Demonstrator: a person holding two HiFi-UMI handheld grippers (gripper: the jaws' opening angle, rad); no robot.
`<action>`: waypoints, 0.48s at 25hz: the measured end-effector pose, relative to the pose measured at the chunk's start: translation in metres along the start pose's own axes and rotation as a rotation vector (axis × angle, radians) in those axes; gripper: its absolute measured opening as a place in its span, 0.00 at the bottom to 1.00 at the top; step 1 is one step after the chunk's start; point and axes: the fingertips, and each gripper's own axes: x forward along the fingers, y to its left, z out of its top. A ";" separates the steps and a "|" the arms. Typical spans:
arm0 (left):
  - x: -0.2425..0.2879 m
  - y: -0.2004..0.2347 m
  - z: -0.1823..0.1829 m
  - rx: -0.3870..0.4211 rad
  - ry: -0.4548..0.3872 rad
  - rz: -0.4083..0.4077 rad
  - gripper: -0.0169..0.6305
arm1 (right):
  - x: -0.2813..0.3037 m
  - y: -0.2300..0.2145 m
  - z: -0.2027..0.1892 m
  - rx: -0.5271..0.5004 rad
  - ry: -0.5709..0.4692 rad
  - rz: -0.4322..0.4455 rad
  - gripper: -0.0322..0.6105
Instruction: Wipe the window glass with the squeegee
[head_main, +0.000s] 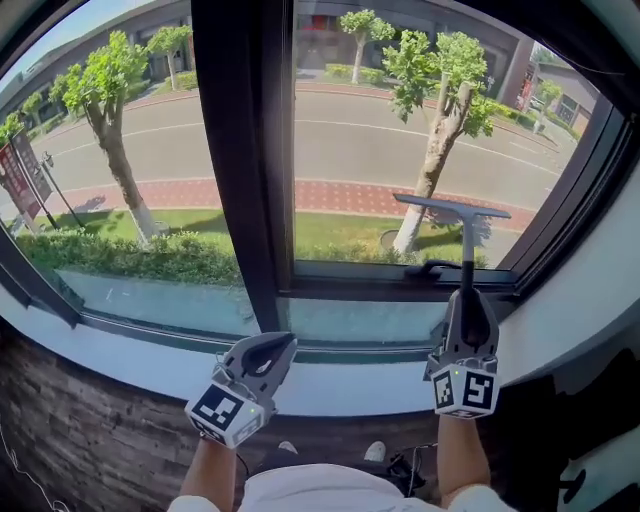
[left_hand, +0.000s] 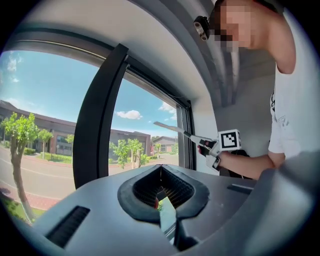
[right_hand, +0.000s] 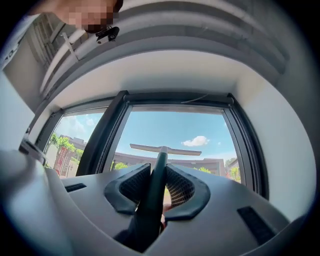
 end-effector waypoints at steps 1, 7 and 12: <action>-0.005 0.005 0.000 0.000 0.000 -0.012 0.05 | 0.016 0.004 0.021 -0.017 -0.042 -0.006 0.21; -0.019 0.014 0.000 -0.029 -0.007 -0.062 0.05 | 0.140 0.016 0.135 -0.067 -0.187 -0.083 0.21; -0.023 0.010 0.003 -0.027 -0.021 -0.066 0.05 | 0.196 0.028 0.167 -0.102 -0.182 -0.092 0.21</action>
